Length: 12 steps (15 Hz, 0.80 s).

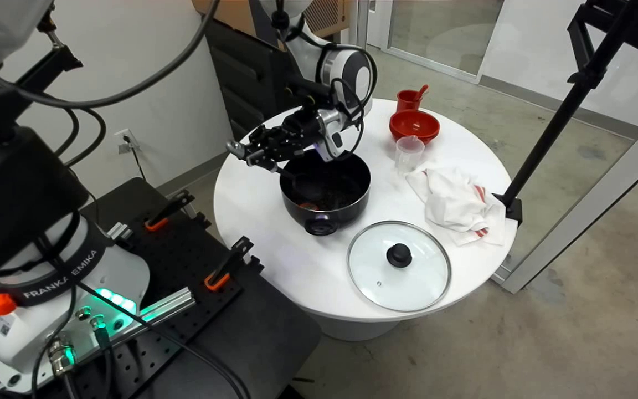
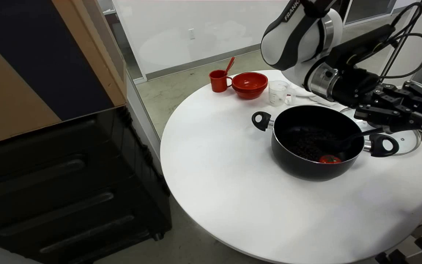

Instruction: Use the black serving spoon in the black pot to stir its contents

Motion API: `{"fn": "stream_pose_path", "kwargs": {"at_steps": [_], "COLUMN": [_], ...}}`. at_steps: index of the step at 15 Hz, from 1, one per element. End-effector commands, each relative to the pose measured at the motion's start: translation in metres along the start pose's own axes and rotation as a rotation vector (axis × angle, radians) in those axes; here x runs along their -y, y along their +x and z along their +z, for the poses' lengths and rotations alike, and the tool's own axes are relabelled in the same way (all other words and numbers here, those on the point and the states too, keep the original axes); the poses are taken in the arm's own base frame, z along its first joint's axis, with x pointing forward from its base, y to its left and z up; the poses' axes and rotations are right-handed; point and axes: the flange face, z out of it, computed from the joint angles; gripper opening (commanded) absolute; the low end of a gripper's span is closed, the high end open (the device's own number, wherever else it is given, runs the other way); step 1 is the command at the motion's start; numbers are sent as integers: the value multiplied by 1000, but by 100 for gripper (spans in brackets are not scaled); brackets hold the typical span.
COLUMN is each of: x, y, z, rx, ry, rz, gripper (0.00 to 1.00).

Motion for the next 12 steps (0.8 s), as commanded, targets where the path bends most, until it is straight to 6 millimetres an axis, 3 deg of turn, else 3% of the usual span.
{"fn": "stream_pose_path", "kwargs": {"at_steps": [1, 12], "x": [14, -7], "y": [2, 49], "z": [-1, -34], "rx": [-10, 0], "ry": [-6, 210], "rz": [16, 87], "gripper": [8, 8]}}
